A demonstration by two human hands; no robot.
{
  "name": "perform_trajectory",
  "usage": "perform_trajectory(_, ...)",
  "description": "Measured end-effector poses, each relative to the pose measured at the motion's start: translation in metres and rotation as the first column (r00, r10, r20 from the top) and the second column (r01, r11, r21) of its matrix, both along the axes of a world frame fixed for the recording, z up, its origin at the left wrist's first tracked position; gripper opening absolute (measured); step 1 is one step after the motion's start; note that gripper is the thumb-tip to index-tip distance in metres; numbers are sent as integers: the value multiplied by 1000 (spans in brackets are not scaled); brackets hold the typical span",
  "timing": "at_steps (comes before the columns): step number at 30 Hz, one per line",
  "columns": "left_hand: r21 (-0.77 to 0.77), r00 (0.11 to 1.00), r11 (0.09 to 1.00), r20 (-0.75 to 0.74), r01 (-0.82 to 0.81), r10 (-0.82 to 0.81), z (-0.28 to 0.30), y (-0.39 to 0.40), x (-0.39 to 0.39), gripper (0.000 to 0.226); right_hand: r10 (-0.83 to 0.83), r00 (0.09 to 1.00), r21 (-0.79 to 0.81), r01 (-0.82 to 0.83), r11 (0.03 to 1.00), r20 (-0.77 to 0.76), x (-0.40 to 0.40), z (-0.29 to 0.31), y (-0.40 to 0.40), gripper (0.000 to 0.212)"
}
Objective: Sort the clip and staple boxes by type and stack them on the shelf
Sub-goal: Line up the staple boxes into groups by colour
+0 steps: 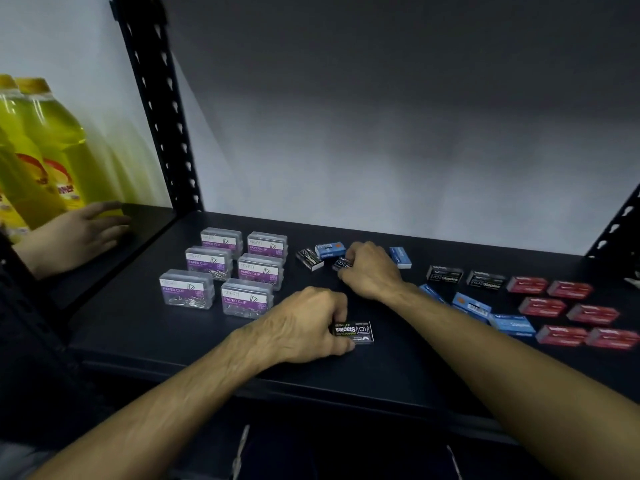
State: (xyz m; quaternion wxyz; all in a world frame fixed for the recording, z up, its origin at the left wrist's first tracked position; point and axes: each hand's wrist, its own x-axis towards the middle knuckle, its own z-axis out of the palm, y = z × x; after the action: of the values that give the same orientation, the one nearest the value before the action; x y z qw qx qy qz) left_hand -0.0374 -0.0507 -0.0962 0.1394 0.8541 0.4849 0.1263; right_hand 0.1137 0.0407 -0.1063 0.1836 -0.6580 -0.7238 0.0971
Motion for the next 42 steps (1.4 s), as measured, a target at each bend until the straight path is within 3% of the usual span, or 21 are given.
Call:
perform_trajectory(4, -76, 999, 997, 41, 23, -20, 4, 3, -2, 32, 66, 996, -103, -73, 992, -65, 17, 10, -11, 31)
perform_trajectory(11, -120, 996, 992, 89, 43, -32, 3, 10, 0, 22, 141, 973, -135, -167, 977, -181, 45, 11, -33, 31)
perform_trajectory(19, -116, 999, 993, 25, 36, -33, 7, 11, 2, 17, 173, 974, -150, -195, 969, -144, 57, 11, -51, 22)
perform_trajectory(25, -63, 997, 996, -40, 69, -72, 6, 10, 8, 32, 193, 977, -121, -202, 972, -86, 60, 12, -60, 25)
perform_trajectory(30, -28, 989, 992, -72, 124, -126, 4, 10, 21, 21, 203, 979, -107, -206, 973, -35, 66, 12, -66, 24)
perform_trajectory(34, -61, 993, 993, 62, 103, -100, 9, 14, 25, 10, 195, 981, -80, -194, 978, 3, 76, 13, -71, 27)
perform_trajectory(39, -79, 952, 996, 306, 51, -24, 10, 21, 28, 24, 191, 981, -84, -187, 979, 38, 85, 12, -76, 23)
perform_trajectory(42, -61, 947, 997, 321, 52, -30, 7, 25, 27, 35, 197, 980, -79, -193, 978, 42, 86, 10, -77, 20)
